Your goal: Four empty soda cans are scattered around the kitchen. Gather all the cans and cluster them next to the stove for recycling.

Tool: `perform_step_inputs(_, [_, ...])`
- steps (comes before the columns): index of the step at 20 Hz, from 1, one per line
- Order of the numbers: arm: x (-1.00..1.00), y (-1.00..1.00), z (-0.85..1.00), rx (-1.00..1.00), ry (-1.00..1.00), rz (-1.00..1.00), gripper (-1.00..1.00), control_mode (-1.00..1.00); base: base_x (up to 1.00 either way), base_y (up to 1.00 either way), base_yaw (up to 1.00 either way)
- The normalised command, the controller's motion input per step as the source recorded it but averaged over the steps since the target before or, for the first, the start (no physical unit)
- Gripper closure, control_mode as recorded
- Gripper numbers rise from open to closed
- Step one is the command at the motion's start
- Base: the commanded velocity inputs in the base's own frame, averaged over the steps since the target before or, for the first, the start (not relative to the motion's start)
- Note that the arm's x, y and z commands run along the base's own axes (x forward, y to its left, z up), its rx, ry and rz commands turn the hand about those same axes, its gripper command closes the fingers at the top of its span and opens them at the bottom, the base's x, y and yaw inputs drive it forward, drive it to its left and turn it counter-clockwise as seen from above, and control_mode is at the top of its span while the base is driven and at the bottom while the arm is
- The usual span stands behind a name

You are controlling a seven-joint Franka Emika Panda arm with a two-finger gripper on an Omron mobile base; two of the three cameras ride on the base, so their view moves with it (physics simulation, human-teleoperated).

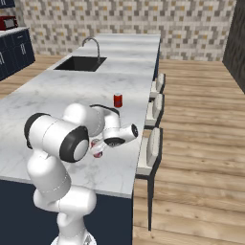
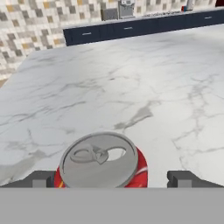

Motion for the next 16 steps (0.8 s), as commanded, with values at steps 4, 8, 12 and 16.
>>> perform_step_inputs(4, [0.0,0.08,-0.01,0.0,0.01,0.0,1.0,-1.0,0.0,0.0,0.0])
perform_step_inputs(8, [0.0,0.02,0.0,0.0,0.0,0.0,1.0,-1.0,0.0,0.0,0.0])
perform_step_inputs(12, [0.0,0.01,0.0,0.0,0.0,0.0,1.0,-1.0,0.0,0.0,0.0])
perform_step_inputs(16, [-0.13,-0.07,0.39,0.03,-0.04,0.0,1.0,-1.0,0.0,0.0,0.0])
